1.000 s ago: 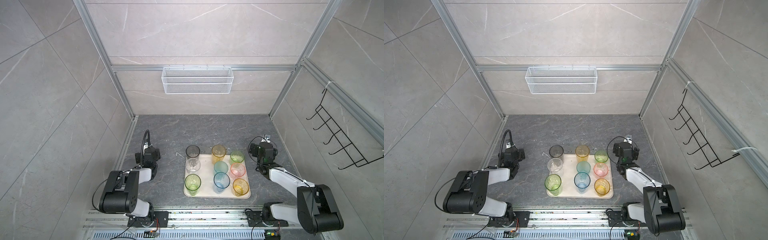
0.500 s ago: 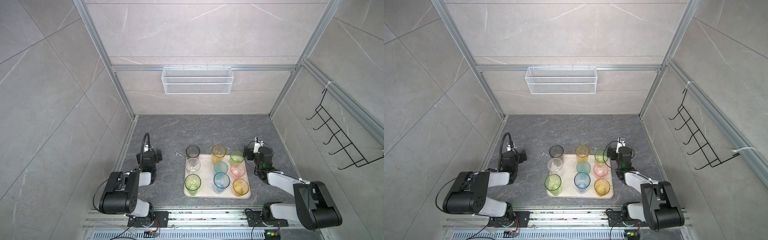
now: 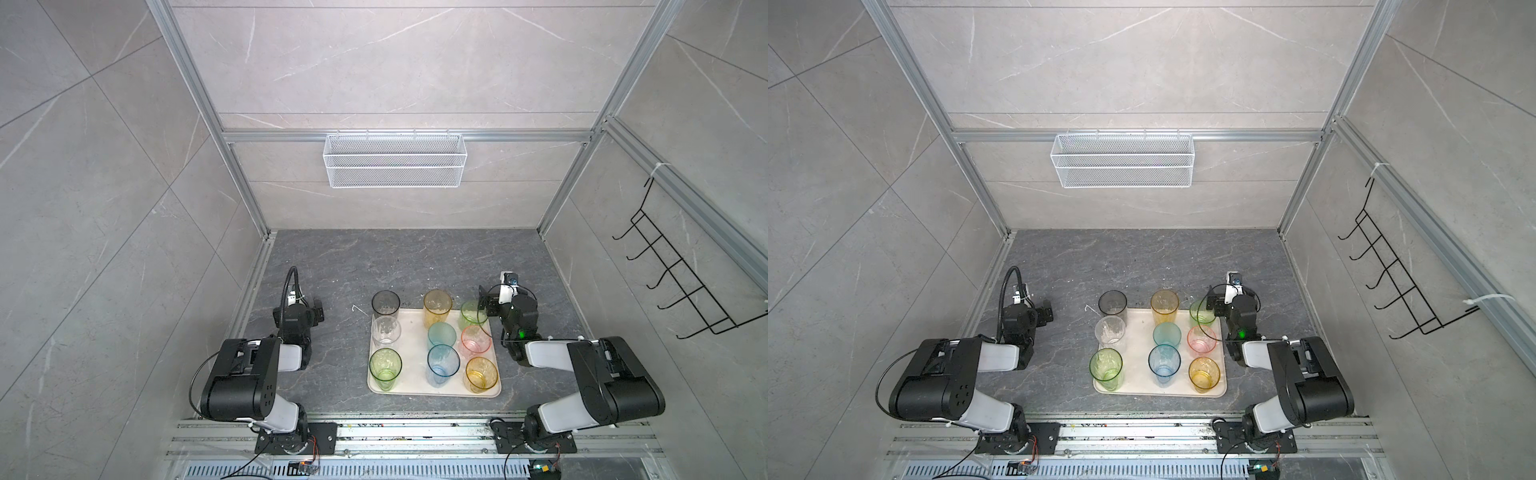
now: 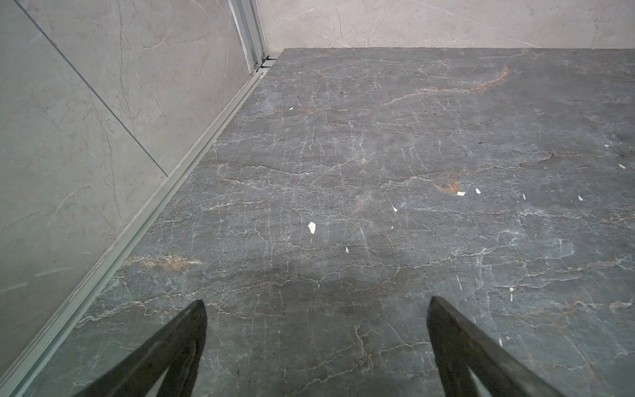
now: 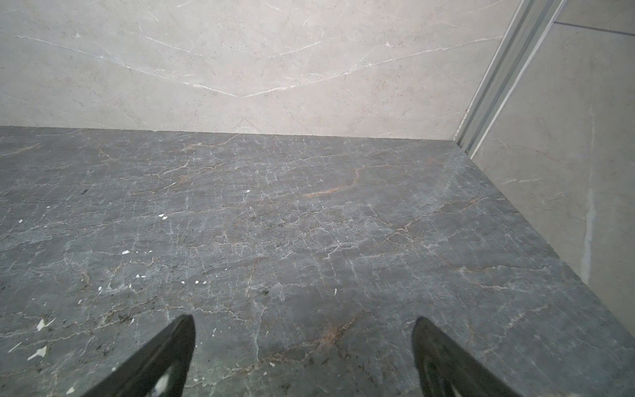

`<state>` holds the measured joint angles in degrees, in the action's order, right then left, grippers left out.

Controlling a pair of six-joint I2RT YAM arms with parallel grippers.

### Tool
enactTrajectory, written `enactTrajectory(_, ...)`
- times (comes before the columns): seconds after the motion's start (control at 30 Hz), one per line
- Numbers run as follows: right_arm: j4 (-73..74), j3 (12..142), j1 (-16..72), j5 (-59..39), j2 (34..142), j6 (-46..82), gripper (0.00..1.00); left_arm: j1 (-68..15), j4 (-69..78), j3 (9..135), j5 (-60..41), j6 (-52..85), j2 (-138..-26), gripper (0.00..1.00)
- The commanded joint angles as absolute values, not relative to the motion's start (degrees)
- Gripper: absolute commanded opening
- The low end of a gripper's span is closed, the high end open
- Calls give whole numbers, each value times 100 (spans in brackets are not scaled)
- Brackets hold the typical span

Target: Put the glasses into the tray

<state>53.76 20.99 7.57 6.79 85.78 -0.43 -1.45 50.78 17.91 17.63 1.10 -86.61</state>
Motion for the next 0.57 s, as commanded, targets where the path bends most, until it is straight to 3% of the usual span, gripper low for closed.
enactTrajectory(0.0, 5037, 2039, 745, 650, 8675, -96, 99, -116, 5244, 1905, 1714, 97, -8629, 100)
enactTrajectory(0.53, 5098, 2030, 742, 664, 8692, -105, 99, -119, 5238, 1907, 1714, 102, -8639, 100)
